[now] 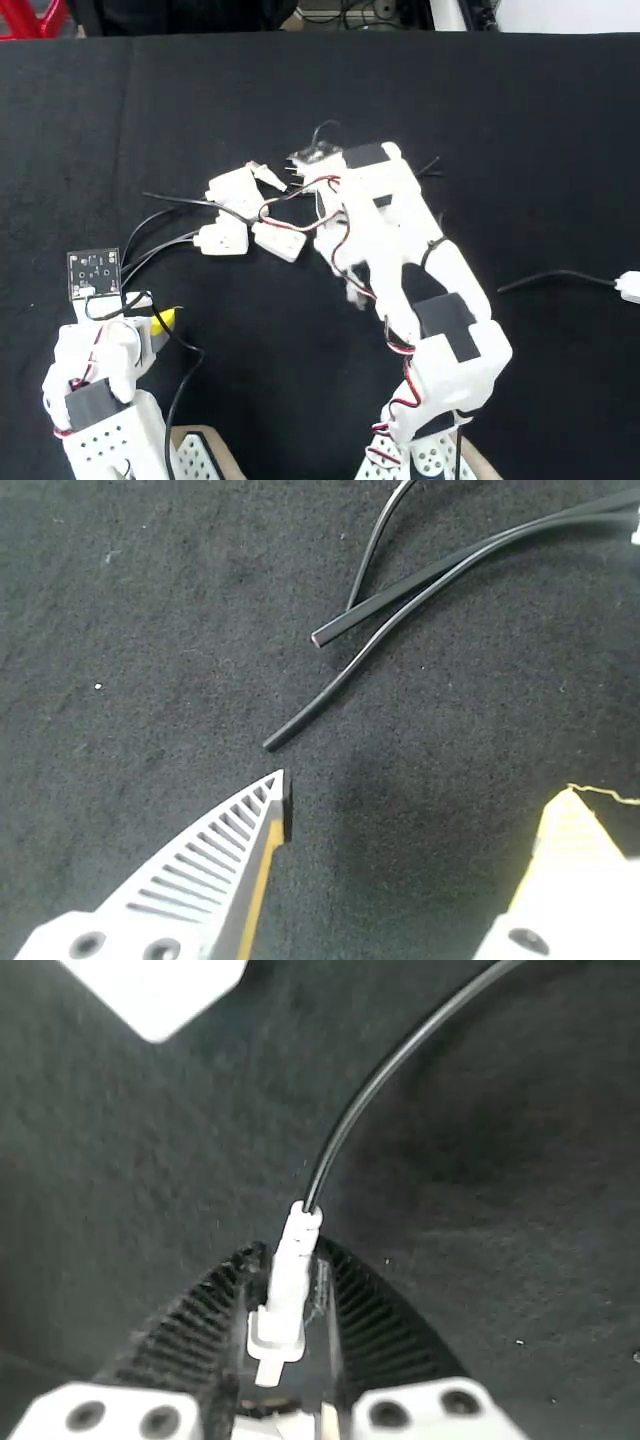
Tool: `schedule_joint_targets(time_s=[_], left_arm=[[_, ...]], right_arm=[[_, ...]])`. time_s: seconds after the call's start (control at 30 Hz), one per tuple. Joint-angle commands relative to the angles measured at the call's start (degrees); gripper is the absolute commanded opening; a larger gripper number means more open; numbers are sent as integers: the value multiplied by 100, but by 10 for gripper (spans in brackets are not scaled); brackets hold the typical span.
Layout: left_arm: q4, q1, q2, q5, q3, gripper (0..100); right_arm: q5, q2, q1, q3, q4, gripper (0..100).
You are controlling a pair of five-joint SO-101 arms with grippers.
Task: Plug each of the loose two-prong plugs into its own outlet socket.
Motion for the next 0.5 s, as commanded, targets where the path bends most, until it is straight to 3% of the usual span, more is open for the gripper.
schedule_joint_targets(time_s=[0.0, 0.3, 0.47], left_arm=[[-79, -40, -26, -53, -40, 382], [53, -66, -18, -62, -57, 382], [35, -48, -18, -70, -48, 382]], right_arm=[[290, 57, -114, 40, 79, 44], [334, 998, -123, -251, 141, 64], [352, 1534, -132, -936, 932, 67]])
